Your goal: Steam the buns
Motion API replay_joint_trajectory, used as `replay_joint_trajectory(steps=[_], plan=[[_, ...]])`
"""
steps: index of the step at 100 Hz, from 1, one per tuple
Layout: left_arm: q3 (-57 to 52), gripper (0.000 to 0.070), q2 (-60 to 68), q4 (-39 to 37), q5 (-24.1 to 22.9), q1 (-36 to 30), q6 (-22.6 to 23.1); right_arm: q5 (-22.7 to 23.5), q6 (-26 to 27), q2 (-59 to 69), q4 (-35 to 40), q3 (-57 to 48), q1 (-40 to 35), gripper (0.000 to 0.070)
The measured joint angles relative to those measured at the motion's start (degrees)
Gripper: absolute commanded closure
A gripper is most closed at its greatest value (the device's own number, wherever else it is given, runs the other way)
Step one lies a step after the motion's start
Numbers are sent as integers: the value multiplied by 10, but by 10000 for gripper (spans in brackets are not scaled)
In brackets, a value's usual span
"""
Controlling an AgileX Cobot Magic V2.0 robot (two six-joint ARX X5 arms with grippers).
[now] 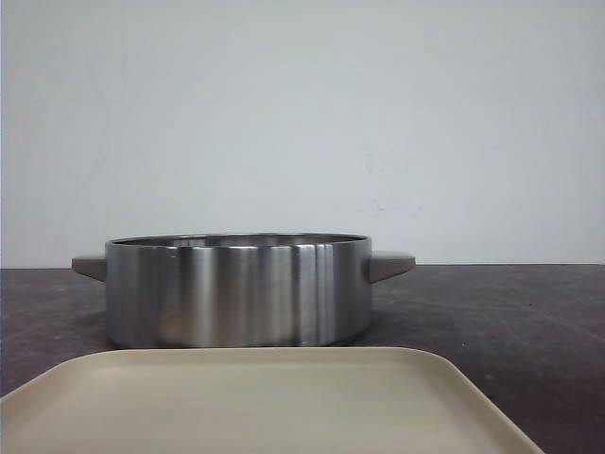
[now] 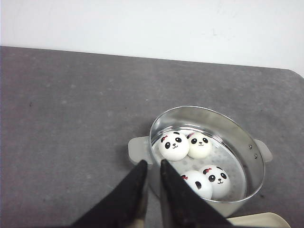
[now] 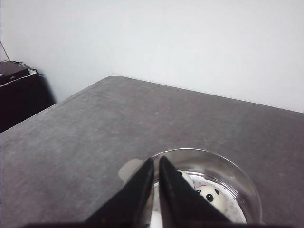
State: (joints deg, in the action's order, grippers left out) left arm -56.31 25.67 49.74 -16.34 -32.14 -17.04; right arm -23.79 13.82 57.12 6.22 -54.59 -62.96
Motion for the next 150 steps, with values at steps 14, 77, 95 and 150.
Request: replay_joint_trajectory(steps=[14,77,95,150], plan=[[0,700,0,0,0,0,0,0,-1,0,0,0,0,688],[0,700,0,0,0,0,0,110,-65,-172,-45,174,213,688],[0,700,0,0,0,0,0,170,-88,-323,-104,323,357,688],[0,700,0,0,0,0,0,178,-89,-569,-68,538,612,688]])
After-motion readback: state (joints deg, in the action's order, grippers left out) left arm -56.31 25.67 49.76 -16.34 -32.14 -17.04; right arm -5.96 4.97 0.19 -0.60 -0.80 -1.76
